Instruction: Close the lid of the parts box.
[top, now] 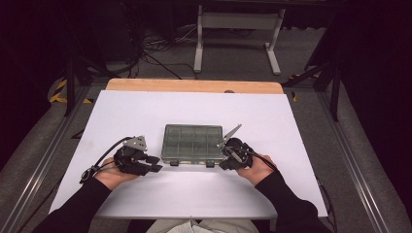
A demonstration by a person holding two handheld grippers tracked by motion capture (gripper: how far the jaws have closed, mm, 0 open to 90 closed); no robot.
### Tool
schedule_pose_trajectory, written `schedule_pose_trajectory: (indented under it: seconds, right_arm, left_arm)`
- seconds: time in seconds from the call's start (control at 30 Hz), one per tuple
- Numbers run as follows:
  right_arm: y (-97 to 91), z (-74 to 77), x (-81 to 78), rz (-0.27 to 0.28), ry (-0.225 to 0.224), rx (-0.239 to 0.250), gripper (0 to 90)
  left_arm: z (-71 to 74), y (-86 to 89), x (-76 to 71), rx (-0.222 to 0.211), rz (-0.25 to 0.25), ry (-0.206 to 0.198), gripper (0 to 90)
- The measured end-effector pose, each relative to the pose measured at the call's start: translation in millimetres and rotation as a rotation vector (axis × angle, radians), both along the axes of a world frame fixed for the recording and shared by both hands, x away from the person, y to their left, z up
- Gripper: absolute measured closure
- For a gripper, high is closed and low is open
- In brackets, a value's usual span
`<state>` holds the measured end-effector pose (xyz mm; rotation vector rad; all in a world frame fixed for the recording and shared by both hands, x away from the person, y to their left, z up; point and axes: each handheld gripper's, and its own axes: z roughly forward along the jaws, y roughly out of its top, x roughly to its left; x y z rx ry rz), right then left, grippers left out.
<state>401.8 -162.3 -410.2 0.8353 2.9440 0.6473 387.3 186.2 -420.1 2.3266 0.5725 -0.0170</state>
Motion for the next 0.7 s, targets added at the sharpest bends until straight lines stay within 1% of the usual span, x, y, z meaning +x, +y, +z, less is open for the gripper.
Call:
schedule_pose_trajectory:
  seconds: [0.03,0.07,0.1,0.13,0.2,0.23,0.27,0.3,0.33,0.37,0.4,0.47,0.53,0.6,0.63,0.67,0.7]
  right_arm:
    - [-0.8,1.5,-1.1,0.002,-0.002,0.011,89.2]
    - [-2.1,4.1,-3.2,0.005,-0.006,0.030,88.1]
    - [-3.9,6.7,-5.2,0.015,-0.011,0.050,85.9]
    - [-5.9,9.5,-7.5,0.014,-0.017,0.068,83.3]
    - [-11.6,15.4,-12.6,0.006,-0.032,0.113,76.0]
    - [-11.6,15.4,-12.6,0.006,-0.032,0.113,76.0]
    - [-14.3,17.7,-14.8,-0.004,-0.035,0.129,71.8]
    - [-17.8,20.7,-17.5,-0.022,-0.053,0.144,66.2]
    - [-21.1,23.2,-19.4,-0.032,-0.072,0.164,63.1]
    - [-24.5,25.9,-21.6,-0.043,-0.086,0.188,59.6]
    - [-29.5,29.3,-24.3,-0.052,-0.112,0.223,56.1]
    - [-36.6,33.5,-27.6,-0.060,-0.139,0.269,50.2]
    - [-44.5,37.3,-31.8,-0.064,-0.183,0.315,44.5]
    - [-51.2,39.8,-35.8,-0.070,-0.214,0.355,37.3]
    - [-54.4,40.9,-38.1,-0.073,-0.239,0.371,35.1]
    - [-56.8,41.6,-39.9,-0.078,-0.259,0.378,33.1]
    - [-61.5,42.7,-43.4,-0.085,-0.298,0.399,28.7]
  left_arm:
    - [0.0,1.1,-0.8,-0.010,0.001,0.002,62.4]
    - [0.7,2.1,-1.4,-0.012,0.004,-0.005,61.2]
    - [1.2,3.1,-2.3,-0.021,0.011,-0.008,59.7]
    - [2.4,4.4,-3.3,-0.026,0.017,-0.009,58.4]
    - [5.1,7.7,-4.9,-0.053,0.029,-0.019,54.8]
    - [5.1,7.7,-4.9,-0.053,0.029,-0.019,52.8]
    - [6.8,9.7,-6.3,-0.071,0.039,-0.018,52.8]
    - [8.0,11.3,-7.1,-0.086,0.041,-0.020,50.1]
    - [9.3,12.7,-8.7,-0.097,0.053,-0.024,47.5]
    - [10.5,14.6,-10.7,-0.113,0.065,-0.038,44.8]
    - [11.4,15.9,-11.9,-0.123,0.069,-0.039,42.8]
    - [13.3,19.6,-14.9,-0.143,0.093,-0.060,38.4]
    - [15.0,24.0,-17.7,-0.167,0.117,-0.080,34.1]
    - [15.4,28.0,-19.6,-0.182,0.146,-0.092,29.9]
    - [15.5,29.7,-20.5,-0.187,0.158,-0.096,28.2]
    - [15.4,33.5,-21.6,-0.196,0.175,-0.111,26.9]
    - [15.2,35.1,-22.6,-0.209,0.183,-0.103,25.1]
